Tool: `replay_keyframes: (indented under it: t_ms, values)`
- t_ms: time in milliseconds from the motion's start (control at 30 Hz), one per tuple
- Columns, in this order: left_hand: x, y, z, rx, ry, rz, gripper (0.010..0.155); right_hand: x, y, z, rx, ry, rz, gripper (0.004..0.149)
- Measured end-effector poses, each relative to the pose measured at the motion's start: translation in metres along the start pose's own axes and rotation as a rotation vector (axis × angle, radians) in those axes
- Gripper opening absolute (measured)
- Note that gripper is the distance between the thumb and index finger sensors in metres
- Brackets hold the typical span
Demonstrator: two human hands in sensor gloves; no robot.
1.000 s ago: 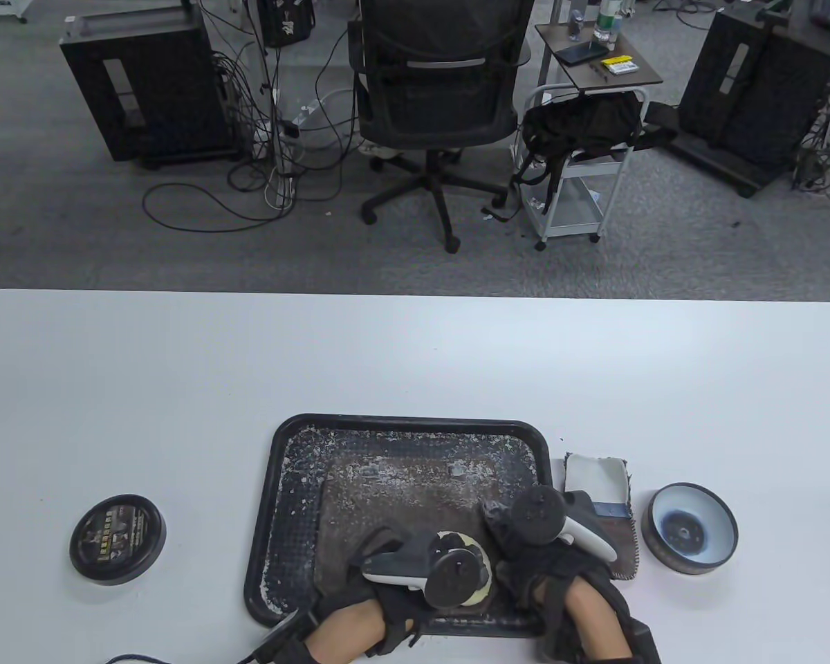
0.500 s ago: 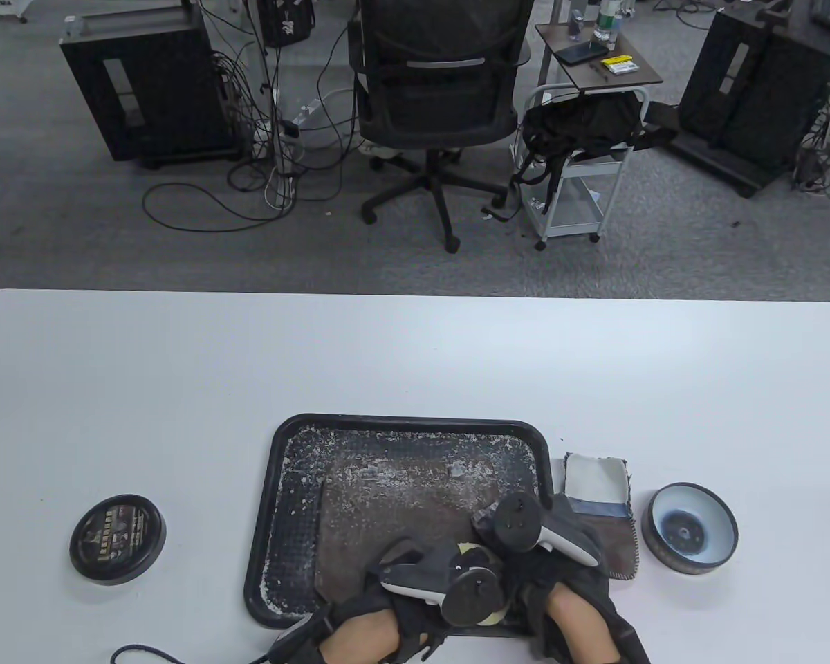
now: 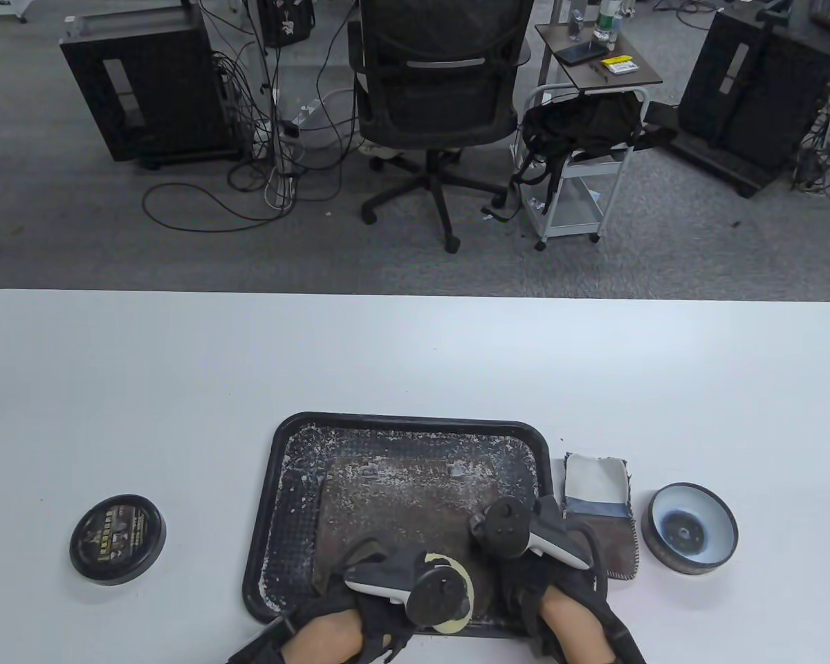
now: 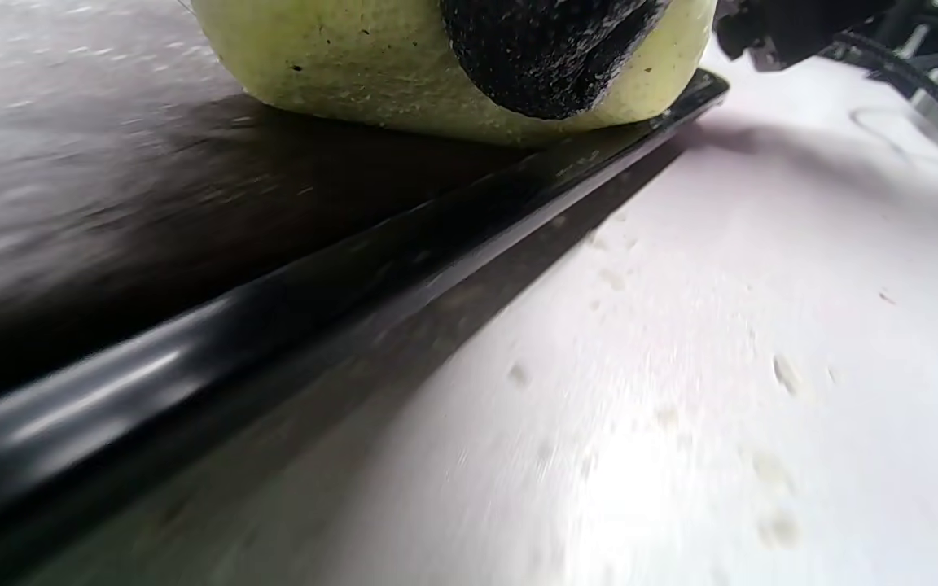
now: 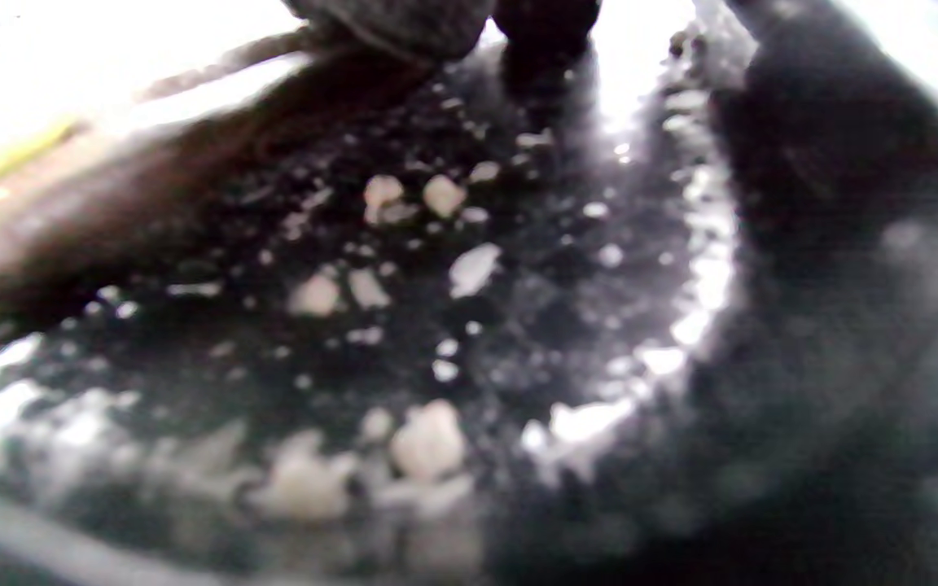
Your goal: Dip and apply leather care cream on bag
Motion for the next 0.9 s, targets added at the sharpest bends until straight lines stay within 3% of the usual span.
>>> replay_keyframes:
  t_ms: [367,900]
  values:
    - [0.042,-0.014,0.039,0.082,0.089,0.052,0.055,0.0,0.001,0.002,-0.015,0.0,0.005,0.068]
    - [0.081,-0.027,0.071,0.215,0.128,0.011,0.052,0.0,0.002,0.004,-0.03,-0.001,0.006,0.068]
Point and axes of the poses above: the tracker on the back of each hand, its own z axis roughly to the little-finger side, its own x axis roughly from the fingertips to the wrist, y = z × x, the point moved 3 cm from there along -x, roughly from the wrist to the fingertips, and after that the axes turned 5 degrees about -x, right-handed, at the moved point
